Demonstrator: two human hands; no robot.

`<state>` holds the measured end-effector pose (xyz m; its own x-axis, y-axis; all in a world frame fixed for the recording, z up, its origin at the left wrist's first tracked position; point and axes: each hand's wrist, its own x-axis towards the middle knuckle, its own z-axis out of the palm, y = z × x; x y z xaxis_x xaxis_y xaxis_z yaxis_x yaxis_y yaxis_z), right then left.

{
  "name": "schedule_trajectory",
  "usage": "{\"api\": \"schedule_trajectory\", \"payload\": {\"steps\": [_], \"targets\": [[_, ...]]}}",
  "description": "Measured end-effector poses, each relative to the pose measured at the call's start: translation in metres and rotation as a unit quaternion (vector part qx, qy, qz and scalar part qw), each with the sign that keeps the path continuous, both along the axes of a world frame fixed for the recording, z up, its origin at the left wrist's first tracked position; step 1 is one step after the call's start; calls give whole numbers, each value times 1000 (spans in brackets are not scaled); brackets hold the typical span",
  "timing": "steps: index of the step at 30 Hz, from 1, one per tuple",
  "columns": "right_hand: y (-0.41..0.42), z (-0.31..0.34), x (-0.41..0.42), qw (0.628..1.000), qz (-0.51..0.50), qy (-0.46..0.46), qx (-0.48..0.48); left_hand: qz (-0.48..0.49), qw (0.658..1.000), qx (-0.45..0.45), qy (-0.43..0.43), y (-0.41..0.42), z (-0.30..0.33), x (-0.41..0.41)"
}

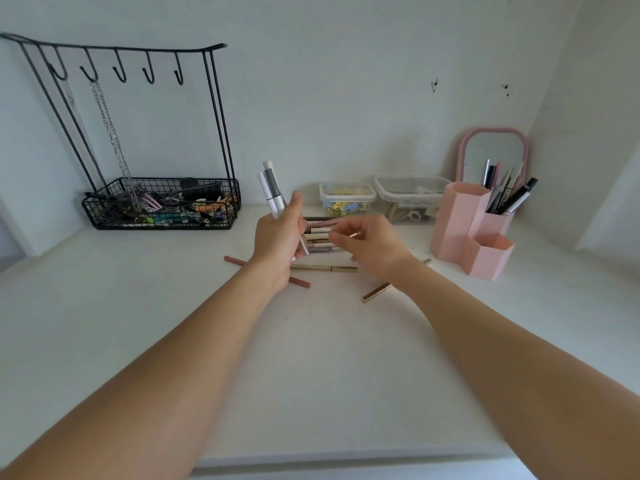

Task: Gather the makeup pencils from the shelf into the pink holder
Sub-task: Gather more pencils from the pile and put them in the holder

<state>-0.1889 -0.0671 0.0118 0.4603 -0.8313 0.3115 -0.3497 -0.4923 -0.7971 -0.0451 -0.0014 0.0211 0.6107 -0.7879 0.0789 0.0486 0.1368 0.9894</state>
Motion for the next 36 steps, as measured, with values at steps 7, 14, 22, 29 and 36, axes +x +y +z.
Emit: {"api": "schedule_trajectory", "payload": {"steps": [7, 14, 22, 29, 36], "targets": [[-19, -13, -5, 975, -38, 182, -121, -34, 997, -10, 69, 2, 3, 1], [-20, -10, -1, 969, -30, 211, -124, -42, 995, 14, 89, 4, 8, 4], [-16, 7, -9, 993, -23, 113, -34, -45, 996, 42, 62, 5, 6, 5], [13, 13, 3, 977, 108, -114, 146, -17, 998, 37, 41, 2, 0, -1], [27, 9, 15, 979, 120, -129, 106, -30, 999, 19, 40, 2, 3, -12]]}}
